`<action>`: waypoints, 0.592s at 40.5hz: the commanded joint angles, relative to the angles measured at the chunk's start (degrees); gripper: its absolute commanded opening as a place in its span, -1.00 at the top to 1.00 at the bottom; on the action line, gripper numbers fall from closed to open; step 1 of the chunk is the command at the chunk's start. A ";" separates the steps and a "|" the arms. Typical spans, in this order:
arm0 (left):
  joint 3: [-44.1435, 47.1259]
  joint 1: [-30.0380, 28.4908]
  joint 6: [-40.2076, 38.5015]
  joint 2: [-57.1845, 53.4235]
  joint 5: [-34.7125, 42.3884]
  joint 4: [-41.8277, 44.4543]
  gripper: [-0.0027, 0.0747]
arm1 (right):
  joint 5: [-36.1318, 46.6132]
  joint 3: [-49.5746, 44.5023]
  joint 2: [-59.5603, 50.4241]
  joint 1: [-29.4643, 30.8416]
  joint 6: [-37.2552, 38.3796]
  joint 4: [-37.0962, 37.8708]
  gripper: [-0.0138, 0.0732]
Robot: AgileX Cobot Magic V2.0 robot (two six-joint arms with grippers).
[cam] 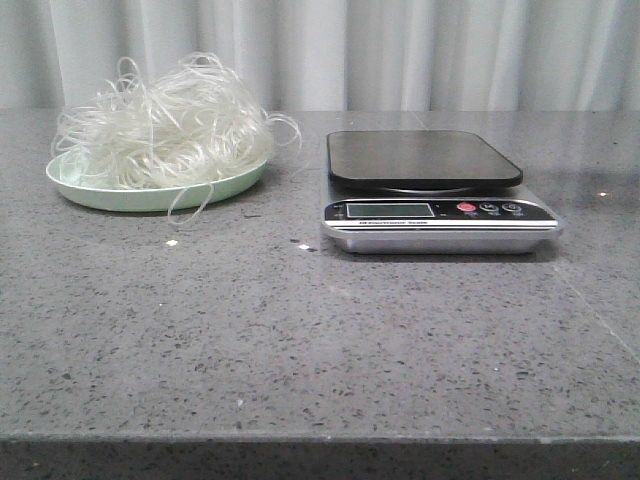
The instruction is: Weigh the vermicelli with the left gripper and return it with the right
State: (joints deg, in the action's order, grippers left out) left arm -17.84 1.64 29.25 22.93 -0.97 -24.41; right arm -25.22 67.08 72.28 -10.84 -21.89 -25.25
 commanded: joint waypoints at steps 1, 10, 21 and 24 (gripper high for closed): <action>-1.56 0.48 -0.51 0.21 4.43 -0.57 0.58 | 10.79 -6.51 -7.47 0.44 0.09 0.77 0.33; -1.56 0.48 -0.51 0.21 4.43 -0.57 0.58 | 16.92 -22.73 -20.17 2.23 0.09 0.77 0.33; -1.56 0.48 -0.51 0.21 4.43 -0.57 0.58 | 19.40 -36.91 -35.89 9.44 0.09 0.77 0.33; -1.56 0.48 -0.51 0.21 4.43 -0.57 0.58 | 20.75 -39.81 -40.42 10.55 0.09 0.77 0.33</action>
State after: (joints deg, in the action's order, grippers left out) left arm -17.84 1.64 29.25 22.93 -0.71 -24.41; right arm -10.36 28.33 36.13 -1.65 -21.76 -24.49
